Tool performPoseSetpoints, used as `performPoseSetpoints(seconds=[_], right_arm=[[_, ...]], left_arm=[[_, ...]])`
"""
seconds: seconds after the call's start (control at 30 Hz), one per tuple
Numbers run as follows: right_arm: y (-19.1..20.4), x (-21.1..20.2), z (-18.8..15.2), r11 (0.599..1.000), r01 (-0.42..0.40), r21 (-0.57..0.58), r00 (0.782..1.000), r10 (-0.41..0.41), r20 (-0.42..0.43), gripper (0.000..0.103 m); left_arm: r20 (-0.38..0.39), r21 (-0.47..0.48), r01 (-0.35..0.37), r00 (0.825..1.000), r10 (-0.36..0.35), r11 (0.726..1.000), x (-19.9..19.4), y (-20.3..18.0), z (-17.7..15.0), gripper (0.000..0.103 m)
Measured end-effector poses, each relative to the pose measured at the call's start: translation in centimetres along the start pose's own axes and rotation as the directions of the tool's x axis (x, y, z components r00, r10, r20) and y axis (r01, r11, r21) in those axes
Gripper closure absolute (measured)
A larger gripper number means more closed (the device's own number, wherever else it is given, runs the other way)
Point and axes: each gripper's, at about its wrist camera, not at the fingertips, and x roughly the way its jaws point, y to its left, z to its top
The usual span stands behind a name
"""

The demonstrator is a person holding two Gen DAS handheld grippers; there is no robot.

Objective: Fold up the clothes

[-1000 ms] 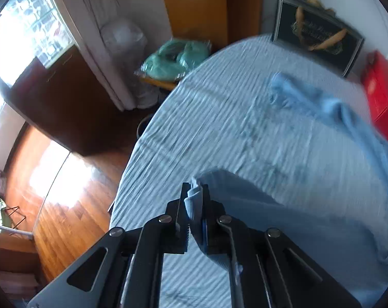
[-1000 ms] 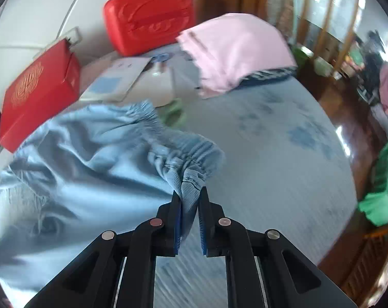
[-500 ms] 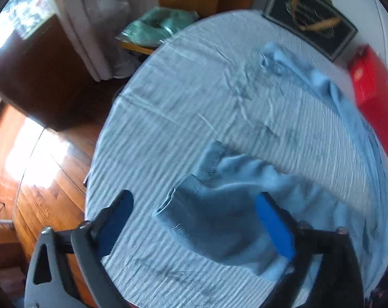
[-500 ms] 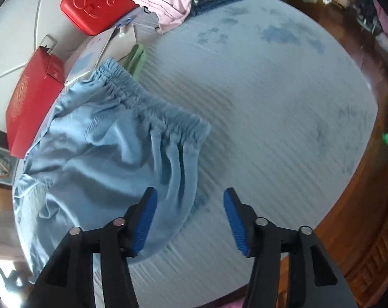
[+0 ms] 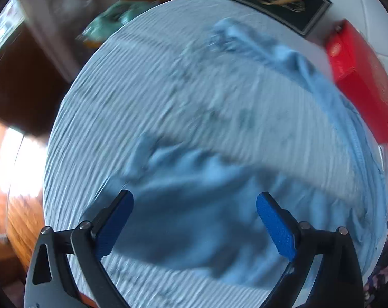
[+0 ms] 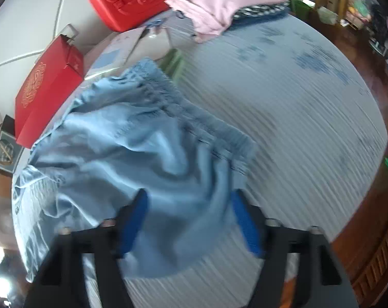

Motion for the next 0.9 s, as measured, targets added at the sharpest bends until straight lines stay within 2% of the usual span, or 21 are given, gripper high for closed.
performPoseSetpoints(seconds=[0.03,0.17,0.3,0.4,0.43,0.6,0.67,0.7,0.73,0.77,0.8,0.83,0.9], right_arm=[[0.7,0.3,0.4,1.0,-0.004,-0.011,1.0,0.004,-0.004,0.019],[3.3,1.7,1.8,0.998,-0.023,-0.055,1.0,0.022,-0.019,0.019],[6.0,3.5,3.2,0.994,-0.017,-0.104,0.999,0.012,-0.05,0.019],[7.3,5.5,4.1,0.991,0.015,-0.13,0.996,-0.026,-0.081,0.019],[7.6,6.1,4.3,0.991,0.014,-0.132,0.995,-0.027,-0.092,0.019],[8.0,9.7,5.1,0.992,0.03,-0.12,0.986,-0.049,-0.161,0.019],[7.7,10.7,5.1,0.993,0.036,-0.111,0.981,-0.056,-0.187,0.019],[7.8,10.9,5.1,0.993,0.036,-0.114,0.98,-0.057,-0.189,0.018],[7.8,11.1,5.1,0.992,0.036,-0.117,0.98,-0.058,-0.192,0.018],[7.8,11.3,5.2,0.992,0.036,-0.12,0.979,-0.06,-0.194,0.017],[7.8,11.3,5.2,0.992,0.037,-0.124,0.979,-0.061,-0.195,0.017],[7.8,11.3,5.2,0.991,0.037,-0.128,0.979,-0.062,-0.196,0.017],[7.8,11.3,5.2,0.99,0.037,-0.136,0.978,-0.064,-0.197,0.017]], left_arm=[[0.002,0.018,0.004,1.0,-0.004,1.0,-0.1,-0.9,1.0,0.005],[0.026,0.028,0.037,0.999,-0.038,0.999,-0.7,-3.8,6.4,0.005],[0.015,0.031,0.063,0.998,-0.064,0.998,0.5,-7.4,12.1,0.006],[0.006,0.032,0.082,0.997,-0.083,0.996,1.5,-10.0,16.5,0.018],[0.003,0.033,0.089,0.996,-0.089,0.996,1.8,-10.9,17.9,0.019],[-0.055,0.104,0.111,0.993,-0.106,0.988,5.8,-18.1,21.4,0.019],[-0.082,0.118,0.068,0.995,-0.059,0.991,8.1,-20.0,22.3,0.019],[-0.095,0.131,0.041,0.995,-0.028,0.991,9.3,-20.9,22.7,0.027],[-0.128,0.14,0.031,0.992,-0.013,0.99,10.6,-21.4,22.9,0.052],[-0.16,0.148,0.023,0.987,0.002,0.989,11.9,-21.9,23.0,0.07],[-0.178,0.15,0.011,0.984,0.016,0.989,12.5,-21.9,22.7,0.094],[-0.194,0.152,0.0,0.98,0.03,0.988,13.1,-21.9,22.5,0.095],[-0.164,0.147,-0.006,0.986,0.03,0.989,12.1,-20.9,21.1,0.096]])
